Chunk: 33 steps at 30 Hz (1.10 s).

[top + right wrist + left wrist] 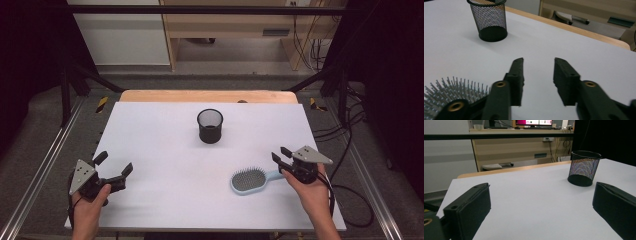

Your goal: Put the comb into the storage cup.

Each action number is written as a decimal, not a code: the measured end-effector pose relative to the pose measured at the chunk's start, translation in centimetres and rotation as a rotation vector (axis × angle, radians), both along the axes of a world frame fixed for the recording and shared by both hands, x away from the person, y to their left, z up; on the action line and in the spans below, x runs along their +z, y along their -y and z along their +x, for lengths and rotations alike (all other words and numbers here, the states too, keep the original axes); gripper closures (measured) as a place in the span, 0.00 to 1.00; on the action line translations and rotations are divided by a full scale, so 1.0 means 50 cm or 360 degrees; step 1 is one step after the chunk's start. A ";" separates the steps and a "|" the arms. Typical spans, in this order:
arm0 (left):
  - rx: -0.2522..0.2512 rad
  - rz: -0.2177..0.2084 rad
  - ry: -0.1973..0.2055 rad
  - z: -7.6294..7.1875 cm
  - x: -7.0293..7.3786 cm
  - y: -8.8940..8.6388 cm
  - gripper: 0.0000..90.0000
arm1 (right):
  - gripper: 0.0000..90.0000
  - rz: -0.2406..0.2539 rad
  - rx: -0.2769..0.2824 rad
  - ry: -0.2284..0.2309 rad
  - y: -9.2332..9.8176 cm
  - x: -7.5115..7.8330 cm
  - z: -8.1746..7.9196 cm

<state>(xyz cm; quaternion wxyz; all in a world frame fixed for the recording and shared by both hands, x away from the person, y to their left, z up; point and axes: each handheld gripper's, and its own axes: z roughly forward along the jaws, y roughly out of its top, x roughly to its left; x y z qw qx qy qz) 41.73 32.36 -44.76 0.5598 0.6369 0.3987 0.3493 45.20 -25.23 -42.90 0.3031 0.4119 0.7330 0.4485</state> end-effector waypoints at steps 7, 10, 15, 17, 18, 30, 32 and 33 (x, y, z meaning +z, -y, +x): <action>-0.0001 0.0015 -0.0003 0.000 -0.001 0.001 0.02 | 0.97 -0.0079 0.0010 -0.0097 -0.008 0.033 0.051; -0.0001 0.0025 -0.0008 0.001 -0.001 0.002 0.02 | 1.00 -0.0143 -0.0008 -0.0166 -0.006 0.035 0.071; -0.0005 0.0036 -0.0009 0.001 -0.002 0.003 0.02 | 1.00 -0.0235 -0.0049 -0.0285 0.002 0.016 0.093; -0.0007 0.0041 -0.0010 0.000 -0.002 0.003 0.02 | 1.00 -0.0251 -0.0068 -0.0329 0.005 0.009 0.097; -0.0009 0.0041 -0.0011 0.001 -0.002 0.004 0.02 | 1.00 -0.0257 -0.0073 -0.0351 0.006 0.005 0.098; -0.0023 0.0071 -0.0024 0.003 -0.004 0.006 0.02 | 1.00 -0.0347 -0.0084 -0.0555 0.029 -0.039 0.089; -0.0027 0.0079 -0.0027 0.003 -0.004 0.007 0.02 | 1.00 -0.0368 -0.0077 -0.0576 0.033 -0.043 0.084; -0.0030 0.0081 -0.0026 0.003 -0.004 0.008 0.02 | 1.00 -0.0386 -0.0071 -0.0596 0.035 -0.044 0.082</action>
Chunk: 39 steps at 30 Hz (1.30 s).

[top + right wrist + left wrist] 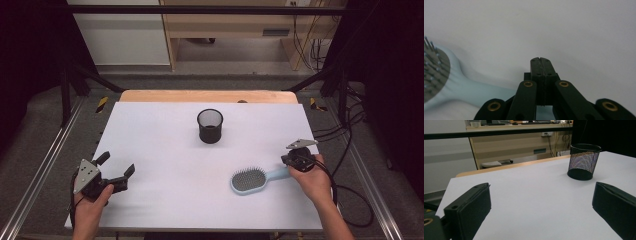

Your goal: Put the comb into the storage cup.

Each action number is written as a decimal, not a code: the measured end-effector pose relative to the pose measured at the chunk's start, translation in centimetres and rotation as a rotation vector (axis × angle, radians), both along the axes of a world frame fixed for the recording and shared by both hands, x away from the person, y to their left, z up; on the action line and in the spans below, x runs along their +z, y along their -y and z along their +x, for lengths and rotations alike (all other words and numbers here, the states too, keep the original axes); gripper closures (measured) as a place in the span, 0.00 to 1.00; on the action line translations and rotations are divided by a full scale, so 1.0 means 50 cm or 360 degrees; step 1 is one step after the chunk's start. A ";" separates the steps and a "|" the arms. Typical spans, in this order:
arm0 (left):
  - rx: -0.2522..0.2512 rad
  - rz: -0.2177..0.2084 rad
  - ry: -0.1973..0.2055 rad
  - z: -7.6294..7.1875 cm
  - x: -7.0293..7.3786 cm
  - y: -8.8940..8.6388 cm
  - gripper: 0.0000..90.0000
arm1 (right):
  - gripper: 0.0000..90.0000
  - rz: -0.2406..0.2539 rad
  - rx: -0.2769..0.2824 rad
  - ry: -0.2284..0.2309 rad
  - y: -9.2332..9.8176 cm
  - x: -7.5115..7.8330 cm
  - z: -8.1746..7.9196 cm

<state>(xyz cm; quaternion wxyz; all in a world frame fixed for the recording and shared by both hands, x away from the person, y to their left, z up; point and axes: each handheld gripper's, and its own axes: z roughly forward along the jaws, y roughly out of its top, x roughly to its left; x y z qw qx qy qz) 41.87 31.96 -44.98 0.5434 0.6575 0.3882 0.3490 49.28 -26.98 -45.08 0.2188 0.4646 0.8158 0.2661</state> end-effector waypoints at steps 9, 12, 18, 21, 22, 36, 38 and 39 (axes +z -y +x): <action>-0.0020 0.0052 -0.0008 0.000 -0.002 0.006 0.02 | 1.00 -0.0081 0.0076 -0.0065 0.005 -0.014 -0.015; -0.0019 0.0053 -0.0011 0.000 -0.002 0.006 0.02 | 1.00 -0.0091 0.0100 -0.0094 0.005 -0.015 -0.022; -0.0014 0.0039 -0.0014 0.001 -0.002 0.004 0.02 | 1.00 -0.0088 0.0142 -0.0136 0.011 -0.012 -0.058; -0.0017 0.0041 -0.0018 0.002 -0.003 0.005 0.02 | 1.00 -0.0096 0.0177 -0.0170 0.015 -0.017 -0.082; -0.0017 0.0042 -0.0019 0.002 -0.003 0.005 0.02 | 1.00 -0.0096 0.0177 -0.0170 0.015 -0.017 -0.082; -0.0018 0.0030 -0.0039 0.003 -0.006 0.005 0.02 | 1.00 -0.0053 0.0250 -0.0152 0.001 -0.021 -0.176; -0.0014 0.0028 -0.0042 0.003 -0.007 0.004 0.02 | 1.00 -0.0043 0.0255 -0.0150 -0.003 -0.020 -0.186; -0.0014 0.0028 -0.0042 0.003 -0.007 0.004 0.02 | 1.00 -0.0043 0.0255 -0.0150 -0.003 -0.020 -0.186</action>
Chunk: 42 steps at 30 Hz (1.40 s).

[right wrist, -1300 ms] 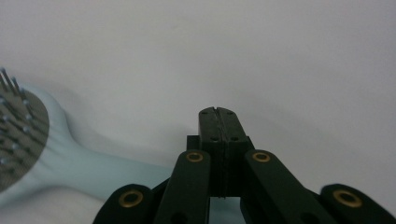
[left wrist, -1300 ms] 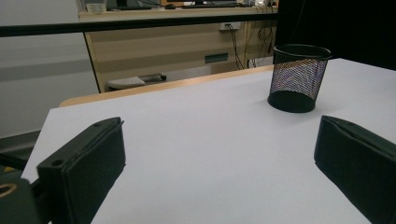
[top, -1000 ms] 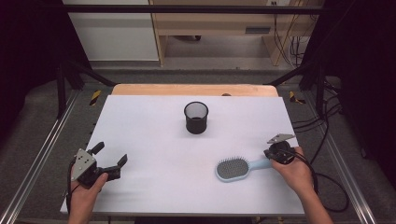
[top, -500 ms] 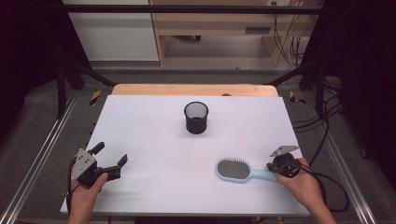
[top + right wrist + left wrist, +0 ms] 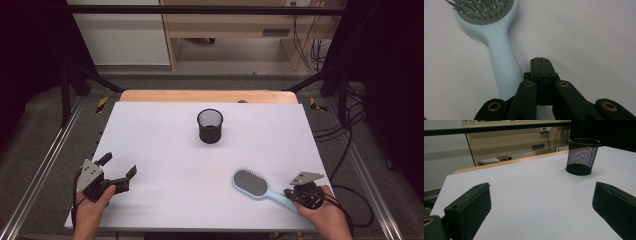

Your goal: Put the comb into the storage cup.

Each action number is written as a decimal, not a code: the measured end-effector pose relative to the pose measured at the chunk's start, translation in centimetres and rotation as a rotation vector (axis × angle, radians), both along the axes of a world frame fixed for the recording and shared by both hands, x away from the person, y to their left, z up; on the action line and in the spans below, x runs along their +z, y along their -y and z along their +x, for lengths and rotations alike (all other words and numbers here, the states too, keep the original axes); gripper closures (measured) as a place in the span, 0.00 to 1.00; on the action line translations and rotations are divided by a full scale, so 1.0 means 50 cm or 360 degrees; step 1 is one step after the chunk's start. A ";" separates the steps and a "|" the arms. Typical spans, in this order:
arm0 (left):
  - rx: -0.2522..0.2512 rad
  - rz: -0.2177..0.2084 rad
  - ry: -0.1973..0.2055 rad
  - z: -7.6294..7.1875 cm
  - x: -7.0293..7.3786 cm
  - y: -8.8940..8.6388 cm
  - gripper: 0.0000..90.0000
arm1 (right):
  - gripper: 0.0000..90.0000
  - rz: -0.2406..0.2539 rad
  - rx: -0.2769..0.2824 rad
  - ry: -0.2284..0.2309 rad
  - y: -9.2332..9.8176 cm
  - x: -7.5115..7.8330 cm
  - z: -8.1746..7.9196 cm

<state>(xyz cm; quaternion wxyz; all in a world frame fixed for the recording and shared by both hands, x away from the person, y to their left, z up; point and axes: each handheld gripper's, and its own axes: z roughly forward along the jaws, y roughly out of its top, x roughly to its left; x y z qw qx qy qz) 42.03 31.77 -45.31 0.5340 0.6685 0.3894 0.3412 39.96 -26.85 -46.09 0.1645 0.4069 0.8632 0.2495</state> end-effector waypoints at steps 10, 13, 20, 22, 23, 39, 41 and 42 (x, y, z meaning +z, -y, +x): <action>-0.0006 -0.0003 -0.0004 0.001 -0.001 0.001 0.02 | 1.00 0.0052 0.0063 -0.0024 -0.023 0.003 -0.034; -0.0006 -0.0005 -0.0005 0.000 -0.001 0.001 0.02 | 1.00 0.0059 0.0076 -0.0028 -0.033 0.003 -0.038; -0.0002 -0.0011 0.0000 -0.001 0.000 -0.001 0.02 | 0.99 0.0058 0.0051 0.0007 -0.032 0.009 -0.031; 0.0003 -0.0014 0.0002 0.000 0.000 -0.003 0.02 | 0.92 0.0072 0.0026 0.0034 -0.029 0.020 -0.031; 0.0003 -0.0014 0.0002 0.000 0.000 -0.003 0.02 | 0.86 0.0084 0.0013 0.0053 -0.030 0.025 -0.031; 0.0004 -0.0026 0.0003 -0.001 0.001 -0.005 0.02 | 0.16 0.0086 0.0072 -0.0026 -0.081 0.038 -0.030; 0.0003 -0.0026 0.0003 -0.001 0.001 -0.004 0.02 | 0.18 0.0093 0.0076 -0.0069 -0.088 0.028 -0.026; 0.0002 -0.0025 0.0003 -0.001 0.001 -0.004 0.02 | 0.22 0.0087 0.0085 -0.0078 -0.091 0.023 -0.025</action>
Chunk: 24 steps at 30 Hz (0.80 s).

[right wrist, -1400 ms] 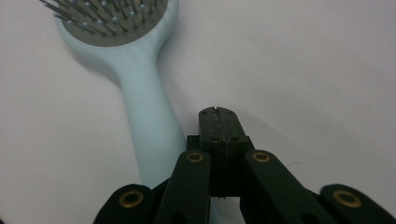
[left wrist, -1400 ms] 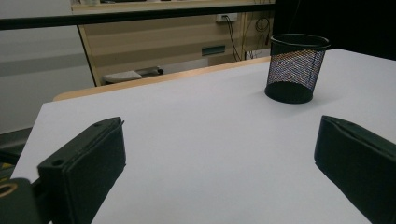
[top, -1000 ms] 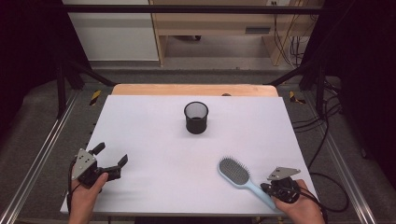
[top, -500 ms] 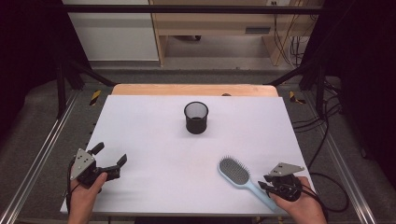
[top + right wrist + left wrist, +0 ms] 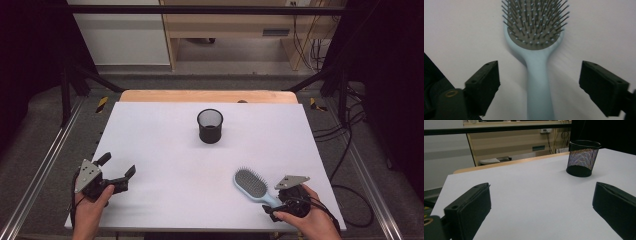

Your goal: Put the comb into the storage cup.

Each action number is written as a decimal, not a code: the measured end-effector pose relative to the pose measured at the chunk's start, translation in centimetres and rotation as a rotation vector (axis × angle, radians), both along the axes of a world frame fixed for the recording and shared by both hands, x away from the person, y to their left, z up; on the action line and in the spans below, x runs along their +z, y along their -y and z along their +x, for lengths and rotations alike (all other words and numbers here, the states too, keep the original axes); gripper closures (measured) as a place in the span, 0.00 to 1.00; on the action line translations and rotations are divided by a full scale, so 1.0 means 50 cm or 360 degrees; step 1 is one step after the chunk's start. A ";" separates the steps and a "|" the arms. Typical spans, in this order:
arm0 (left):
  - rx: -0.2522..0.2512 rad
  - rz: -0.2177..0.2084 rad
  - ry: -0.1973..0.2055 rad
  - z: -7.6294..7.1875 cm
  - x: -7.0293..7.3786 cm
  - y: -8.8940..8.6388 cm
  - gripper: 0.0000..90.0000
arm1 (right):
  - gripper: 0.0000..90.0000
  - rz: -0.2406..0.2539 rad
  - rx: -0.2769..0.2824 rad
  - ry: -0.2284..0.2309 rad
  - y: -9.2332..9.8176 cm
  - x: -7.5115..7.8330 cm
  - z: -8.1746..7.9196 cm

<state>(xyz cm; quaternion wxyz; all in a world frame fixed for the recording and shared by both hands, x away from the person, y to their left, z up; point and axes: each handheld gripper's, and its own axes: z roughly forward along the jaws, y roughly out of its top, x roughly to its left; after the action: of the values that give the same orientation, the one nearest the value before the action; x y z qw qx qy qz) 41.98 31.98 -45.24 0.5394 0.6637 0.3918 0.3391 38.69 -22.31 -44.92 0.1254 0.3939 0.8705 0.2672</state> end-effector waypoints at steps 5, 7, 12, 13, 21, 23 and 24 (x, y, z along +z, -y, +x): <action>-0.0002 0.0001 0.0000 0.000 0.000 0.001 0.02 | 0.41 -0.0020 0.0025 -0.0047 -0.010 -0.013 0.006; -0.0001 0.0000 -0.0001 0.000 0.000 0.000 0.02 | 0.47 -0.0023 0.0029 -0.0056 -0.013 -0.015 0.009; 0.0000 0.0000 -0.0002 0.000 0.000 0.000 0.02 | 0.57 -0.0033 0.0040 -0.0072 -0.017 -0.017 0.013; -0.0002 0.0000 0.0001 0.000 0.000 0.000 0.02 | 0.61 -0.0043 0.0050 -0.0077 -0.018 -0.018 0.015; -0.0004 0.0004 -0.0002 0.000 0.000 0.000 0.02 | 0.72 -0.0074 0.0019 -0.0097 -0.021 -0.021 0.016; -0.0005 0.0004 -0.0002 0.000 0.000 0.001 0.02 | 0.76 -0.0089 0.0014 -0.0114 -0.023 -0.020 0.017; -0.0005 0.0004 -0.0001 0.000 0.000 0.001 0.02 | 0.77 -0.0096 0.0015 -0.0121 -0.025 -0.019 0.018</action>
<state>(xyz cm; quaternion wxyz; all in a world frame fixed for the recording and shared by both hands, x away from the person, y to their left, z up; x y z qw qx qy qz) 41.98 31.95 -45.22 0.5390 0.6652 0.3905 0.3384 39.59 -21.08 -45.86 0.1027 0.3958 0.8841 0.2262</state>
